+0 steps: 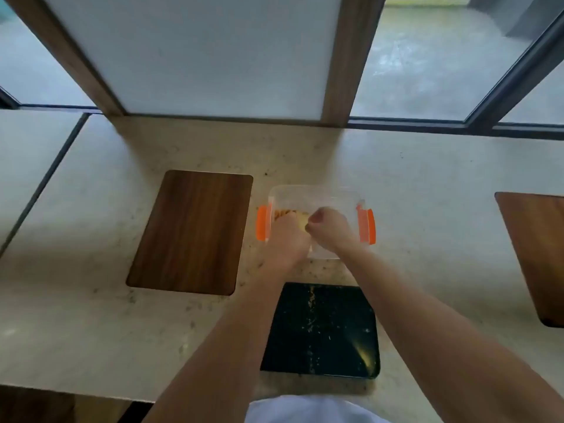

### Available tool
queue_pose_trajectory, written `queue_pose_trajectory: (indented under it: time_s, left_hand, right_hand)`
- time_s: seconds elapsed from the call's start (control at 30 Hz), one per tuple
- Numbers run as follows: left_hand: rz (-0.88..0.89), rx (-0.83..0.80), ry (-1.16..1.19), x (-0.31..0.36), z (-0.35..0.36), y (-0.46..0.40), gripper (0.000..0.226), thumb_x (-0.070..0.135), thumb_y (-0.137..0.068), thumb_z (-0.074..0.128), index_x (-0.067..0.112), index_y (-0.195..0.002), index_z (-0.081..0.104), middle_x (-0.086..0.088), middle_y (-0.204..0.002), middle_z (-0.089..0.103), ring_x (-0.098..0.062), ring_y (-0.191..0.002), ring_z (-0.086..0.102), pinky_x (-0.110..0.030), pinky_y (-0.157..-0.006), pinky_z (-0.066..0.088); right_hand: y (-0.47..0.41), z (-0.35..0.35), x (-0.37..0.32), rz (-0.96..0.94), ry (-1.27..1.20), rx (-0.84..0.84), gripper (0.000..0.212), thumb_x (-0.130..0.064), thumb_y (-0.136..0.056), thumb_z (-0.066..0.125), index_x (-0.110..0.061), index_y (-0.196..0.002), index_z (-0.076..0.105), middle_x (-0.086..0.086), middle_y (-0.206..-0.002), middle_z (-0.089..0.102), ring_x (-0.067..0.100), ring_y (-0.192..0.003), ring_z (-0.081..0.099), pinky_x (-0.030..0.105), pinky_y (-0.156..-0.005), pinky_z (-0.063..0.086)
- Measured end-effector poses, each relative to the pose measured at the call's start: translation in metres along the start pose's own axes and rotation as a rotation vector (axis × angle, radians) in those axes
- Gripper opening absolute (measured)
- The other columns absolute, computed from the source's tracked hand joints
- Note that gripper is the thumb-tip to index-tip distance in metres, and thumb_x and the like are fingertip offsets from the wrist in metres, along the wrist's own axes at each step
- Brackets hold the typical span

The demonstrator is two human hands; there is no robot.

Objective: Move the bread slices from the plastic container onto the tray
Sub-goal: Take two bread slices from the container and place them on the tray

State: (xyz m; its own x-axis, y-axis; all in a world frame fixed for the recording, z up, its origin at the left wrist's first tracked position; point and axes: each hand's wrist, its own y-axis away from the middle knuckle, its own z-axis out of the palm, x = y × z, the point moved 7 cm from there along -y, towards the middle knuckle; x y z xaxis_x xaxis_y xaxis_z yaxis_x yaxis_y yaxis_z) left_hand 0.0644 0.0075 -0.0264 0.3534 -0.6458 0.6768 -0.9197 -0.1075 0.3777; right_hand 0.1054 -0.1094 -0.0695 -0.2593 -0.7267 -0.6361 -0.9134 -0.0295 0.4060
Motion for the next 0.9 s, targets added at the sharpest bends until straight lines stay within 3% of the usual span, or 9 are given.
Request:
queue_pose_trajectory:
  time_s: [0.1,0.2,0.4,0.5,0.6,0.67,0.73,0.8,0.9]
  left_hand:
    - [-0.041,-0.040,-0.095,0.005,0.012,-0.014,0.017,-0.001,-0.092,0.050,0.011,-0.080,0.053,0.000,-0.072,0.049,-0.016,-0.069,0.052,-0.021,-0.050,0.031]
    - [-0.108,-0.054,-0.117,-0.009,0.019,-0.024,0.012,-0.001,-0.093,0.049,0.006,-0.098,0.058,-0.001,-0.080,0.051,-0.020,-0.082,0.054,-0.025,-0.062,0.039]
    - [-0.143,-0.059,-0.103,-0.024,0.028,-0.029,0.035,-0.001,-0.092,0.048,0.007,-0.126,0.054,-0.002,-0.106,0.056,-0.019,-0.096,0.050,-0.033,-0.077,0.040]
    - [-0.154,-0.052,-0.065,-0.025,0.033,-0.033,0.038,-0.001,-0.092,0.049,0.009,-0.128,0.054,0.008,-0.100,0.053,-0.025,-0.109,0.055,-0.030,-0.078,0.039]
    - [-0.167,-0.023,-0.041,-0.022,0.036,-0.037,0.042,-0.002,-0.090,0.053,0.008,-0.131,0.053,-0.001,-0.109,0.059,-0.025,-0.112,0.057,-0.028,-0.078,0.040]
    - [-0.140,0.025,-0.068,-0.017,0.035,-0.039,0.041,-0.001,-0.087,0.057,0.007,-0.127,0.052,-0.003,-0.104,0.059,-0.029,-0.109,0.060,-0.032,-0.078,0.048]
    - [-0.094,0.058,-0.168,-0.011,0.040,-0.041,0.048,0.001,-0.086,0.059,0.003,-0.132,0.045,-0.014,-0.123,0.056,-0.033,-0.111,0.057,-0.037,-0.086,0.051]
    - [-0.065,0.062,-0.310,-0.005,0.046,-0.044,0.047,0.006,-0.090,0.058,0.002,-0.134,0.042,-0.021,-0.135,0.048,-0.034,-0.110,0.058,-0.033,-0.080,0.046]
    - [-0.060,0.063,-0.423,0.000,0.050,-0.050,0.042,0.006,-0.091,0.056,0.004,-0.130,0.042,-0.021,-0.133,0.049,-0.034,-0.103,0.061,-0.034,-0.070,0.045]
  right_hand:
    - [-0.017,0.013,0.009,0.080,0.044,-0.117,0.018,-0.021,-0.090,0.063,-0.010,-0.076,0.066,0.006,-0.073,0.063,0.022,-0.066,0.059,0.035,-0.064,0.050]
    - [-0.026,0.026,0.015,0.103,0.036,-0.178,0.026,-0.030,-0.088,0.066,-0.011,-0.071,0.061,0.002,-0.066,0.057,0.017,-0.056,0.050,0.027,-0.050,0.037]
    - [-0.034,0.035,0.026,0.094,0.036,-0.197,0.044,-0.040,-0.087,0.068,-0.019,-0.058,0.041,-0.005,-0.054,0.042,0.011,-0.044,0.037,0.022,-0.037,0.024]
    - [-0.035,0.034,0.030,0.106,0.015,-0.179,0.044,-0.038,-0.089,0.065,-0.020,-0.058,0.042,-0.005,-0.054,0.042,0.012,-0.044,0.036,0.023,-0.040,0.024]
    - [-0.033,0.029,0.037,0.131,0.011,-0.169,0.032,-0.031,-0.087,0.058,-0.018,-0.061,0.044,-0.002,-0.057,0.046,0.015,-0.049,0.042,0.027,-0.046,0.030]
    - [-0.031,0.025,0.041,0.150,-0.030,-0.183,0.022,-0.028,-0.085,0.053,-0.014,-0.068,0.054,0.003,-0.065,0.056,0.021,-0.059,0.054,0.031,-0.052,0.043]
    - [-0.030,0.022,0.044,0.155,-0.067,-0.192,0.025,-0.029,-0.086,0.050,-0.010,-0.081,0.065,0.007,-0.077,0.068,0.025,-0.072,0.065,0.038,-0.066,0.056]
    - [-0.030,0.021,0.046,0.142,-0.096,-0.206,0.030,-0.034,-0.086,0.048,-0.011,-0.084,0.067,0.007,-0.080,0.070,0.025,-0.078,0.067,0.040,-0.073,0.059]
    - [-0.031,0.021,0.051,0.149,-0.106,-0.225,0.039,-0.040,-0.085,0.051,-0.008,-0.095,0.070,0.012,-0.086,0.073,0.028,-0.083,0.070,0.045,-0.079,0.061]
